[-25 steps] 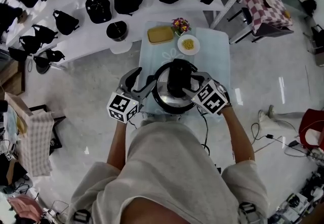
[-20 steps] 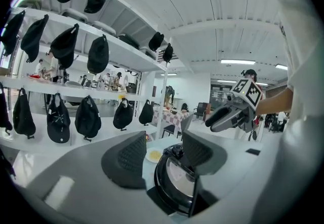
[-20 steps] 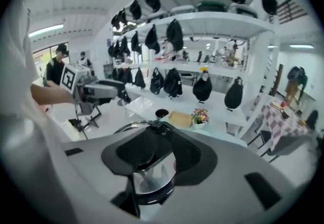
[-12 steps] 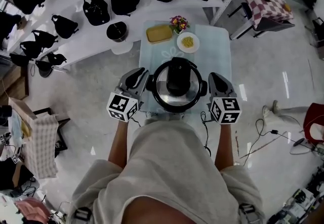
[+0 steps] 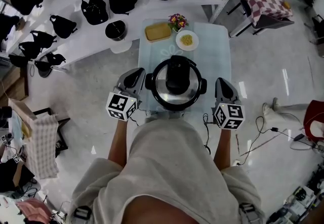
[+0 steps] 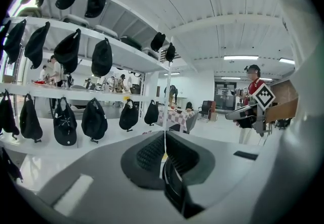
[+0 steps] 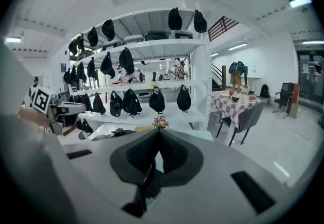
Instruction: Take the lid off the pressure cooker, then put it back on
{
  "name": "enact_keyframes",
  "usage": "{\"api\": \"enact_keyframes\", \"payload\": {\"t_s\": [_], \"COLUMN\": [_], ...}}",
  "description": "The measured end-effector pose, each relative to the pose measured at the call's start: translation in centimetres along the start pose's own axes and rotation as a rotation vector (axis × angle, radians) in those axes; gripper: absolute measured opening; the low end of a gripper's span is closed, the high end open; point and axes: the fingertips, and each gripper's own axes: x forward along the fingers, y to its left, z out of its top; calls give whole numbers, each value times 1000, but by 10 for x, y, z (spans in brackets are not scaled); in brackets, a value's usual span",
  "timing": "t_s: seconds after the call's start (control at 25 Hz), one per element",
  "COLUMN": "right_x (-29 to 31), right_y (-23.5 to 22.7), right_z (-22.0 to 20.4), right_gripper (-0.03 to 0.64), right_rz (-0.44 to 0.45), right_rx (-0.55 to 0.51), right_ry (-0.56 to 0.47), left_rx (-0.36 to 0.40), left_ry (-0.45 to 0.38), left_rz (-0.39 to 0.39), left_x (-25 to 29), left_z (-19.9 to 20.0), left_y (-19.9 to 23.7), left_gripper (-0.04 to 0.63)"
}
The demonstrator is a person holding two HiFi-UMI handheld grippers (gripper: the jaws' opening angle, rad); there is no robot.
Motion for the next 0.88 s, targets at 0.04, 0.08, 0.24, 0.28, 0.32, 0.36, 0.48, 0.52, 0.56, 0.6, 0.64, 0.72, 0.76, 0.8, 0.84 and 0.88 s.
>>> {"api": "enact_keyframes", "payload": {"t_s": [0.04, 0.08, 0.24, 0.28, 0.32, 0.36, 0.48, 0.52, 0.56, 0.6, 0.64, 0.72, 0.76, 0.8, 0.84, 0.88], "right_x": [1, 2, 5, 6, 7, 7, 10, 11, 11, 12, 12, 13, 14, 14, 14, 14], "right_y": [1, 3, 7, 9, 10, 11, 15, 16, 17, 18, 18, 20, 20, 21, 21, 22], "right_z": [1, 2, 3, 3, 2, 1, 0, -1, -1, 0, 0, 0, -1, -1, -1, -1], "right_gripper": [0, 0, 0, 0, 0, 0, -1, 0, -2, 0, 0, 0, 0, -1, -1, 0], "right_rz": [4, 8, 24, 26, 29, 31, 39, 41, 43, 44, 45, 47, 48, 49, 50, 51], "right_rx": [-4, -8, -15, -17, -18, -18, -19, -20, -21, -21, -21, -24, -26, -27, -28, -29], "right_ry": [-3, -6, -12, -11, -9, -8, -4, -3, -2, -2, -2, -1, 0, 1, 2, 4], "left_rx": [3, 5, 8, 9, 9, 10, 10, 11, 11, 12, 12, 13, 13, 13, 13, 12], "left_ry": [1, 2, 5, 6, 7, 8, 10, 10, 10, 9, 9, 8, 8, 8, 9, 9], "left_rz": [0, 0, 3, 4, 4, 6, 8, 8, 7, 7, 6, 6, 6, 6, 6, 6], "left_x": [0, 0, 0, 0, -1, -1, -1, -1, -1, -1, -1, -1, 0, 0, 0, 0], "left_z": [-1, -1, -4, -4, -3, -4, -4, -4, -4, -4, -3, -3, -3, -4, -3, -3], "left_y": [-1, -1, -1, 0, 0, 0, 2, 2, 3, 3, 3, 3, 3, 3, 3, 3], "left_gripper": [14, 14, 14, 14, 14, 14, 14, 14, 14, 14, 14, 14, 14, 14, 14, 14]}}
